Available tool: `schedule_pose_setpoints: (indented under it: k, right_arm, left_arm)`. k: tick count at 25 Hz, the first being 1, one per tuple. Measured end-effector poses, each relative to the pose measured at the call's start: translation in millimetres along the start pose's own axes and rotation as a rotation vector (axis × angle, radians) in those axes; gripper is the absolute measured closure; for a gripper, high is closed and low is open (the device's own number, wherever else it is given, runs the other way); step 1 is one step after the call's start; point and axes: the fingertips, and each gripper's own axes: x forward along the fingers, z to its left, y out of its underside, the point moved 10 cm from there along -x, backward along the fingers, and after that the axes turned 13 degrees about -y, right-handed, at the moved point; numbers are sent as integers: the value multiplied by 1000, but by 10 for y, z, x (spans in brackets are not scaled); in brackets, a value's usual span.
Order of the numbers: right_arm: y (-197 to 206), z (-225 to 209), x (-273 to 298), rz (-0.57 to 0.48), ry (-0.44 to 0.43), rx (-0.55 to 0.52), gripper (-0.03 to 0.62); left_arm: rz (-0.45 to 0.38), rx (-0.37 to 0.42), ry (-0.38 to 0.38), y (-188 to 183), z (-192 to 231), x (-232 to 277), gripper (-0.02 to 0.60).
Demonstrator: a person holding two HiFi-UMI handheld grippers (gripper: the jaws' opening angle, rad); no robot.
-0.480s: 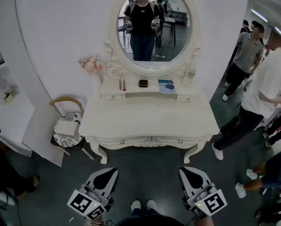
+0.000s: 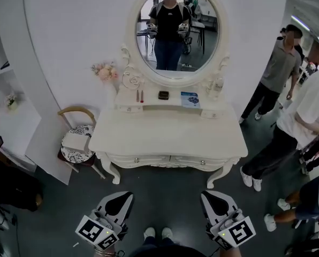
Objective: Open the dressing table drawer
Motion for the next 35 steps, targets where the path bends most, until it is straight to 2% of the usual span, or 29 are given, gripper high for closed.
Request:
schedule_pose_setpoints:
  k: [3,10,17,21,35]
  right_arm:
    - [-61,-44,-18,-56,-47,24,576]
    - [28,-161,-70,-63,-120,16,576]
    - [196,-289,-197,-10,-120,33,574]
    - [259,-373,-167,32,-125,35,574]
    - [319,-571,370,47,-161,32,575]
  left_arm:
    - [-7,4,-21,13,-67,-42,563]
    - [-14,-4,-88,146,-225,-114,563]
    - [9,-28,-126,282,-395,-209,565]
    - [27,-42,-145,314,-385,-191,563]
    - [26,-36,-138,232,31,176,563]
